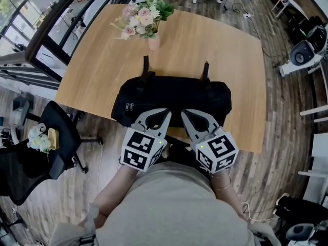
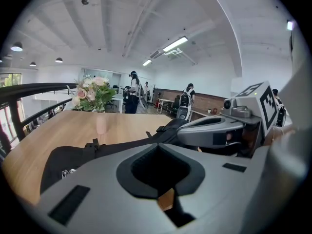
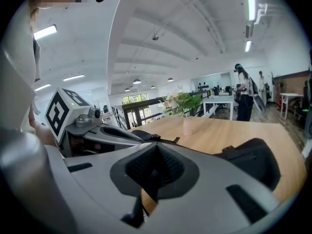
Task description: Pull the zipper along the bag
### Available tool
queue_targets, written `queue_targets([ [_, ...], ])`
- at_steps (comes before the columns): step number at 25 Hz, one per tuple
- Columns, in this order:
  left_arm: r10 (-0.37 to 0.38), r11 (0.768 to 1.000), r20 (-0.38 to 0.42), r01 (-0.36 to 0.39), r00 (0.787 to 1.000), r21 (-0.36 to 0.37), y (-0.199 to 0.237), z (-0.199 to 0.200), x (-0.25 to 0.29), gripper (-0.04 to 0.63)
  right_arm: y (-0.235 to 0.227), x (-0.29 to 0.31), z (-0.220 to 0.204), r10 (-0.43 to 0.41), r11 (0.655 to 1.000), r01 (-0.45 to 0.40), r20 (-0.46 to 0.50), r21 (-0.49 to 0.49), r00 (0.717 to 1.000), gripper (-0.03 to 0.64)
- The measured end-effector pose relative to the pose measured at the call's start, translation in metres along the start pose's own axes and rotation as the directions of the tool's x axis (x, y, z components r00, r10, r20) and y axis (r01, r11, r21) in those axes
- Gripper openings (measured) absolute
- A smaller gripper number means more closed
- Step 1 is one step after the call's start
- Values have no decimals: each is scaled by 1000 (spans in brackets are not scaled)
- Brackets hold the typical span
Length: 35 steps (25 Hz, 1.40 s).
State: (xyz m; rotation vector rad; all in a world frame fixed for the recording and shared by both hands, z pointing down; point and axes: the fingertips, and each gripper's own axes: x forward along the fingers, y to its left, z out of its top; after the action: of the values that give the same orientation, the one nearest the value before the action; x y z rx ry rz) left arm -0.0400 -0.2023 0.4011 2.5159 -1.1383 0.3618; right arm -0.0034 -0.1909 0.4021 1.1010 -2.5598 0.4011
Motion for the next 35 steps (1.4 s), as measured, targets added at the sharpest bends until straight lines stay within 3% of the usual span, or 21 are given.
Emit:
queue_targets([
  [19,-18,1000,-16,18,1000,-11,-3,-2,9,18,-16,-8,2,-55,998,55,-5,-23,998,6],
  [35,-17,1000,-30,17,999,-20,-4,-6,14,18,-16,-2,-8,-43,999,43,-23,3,999,6],
])
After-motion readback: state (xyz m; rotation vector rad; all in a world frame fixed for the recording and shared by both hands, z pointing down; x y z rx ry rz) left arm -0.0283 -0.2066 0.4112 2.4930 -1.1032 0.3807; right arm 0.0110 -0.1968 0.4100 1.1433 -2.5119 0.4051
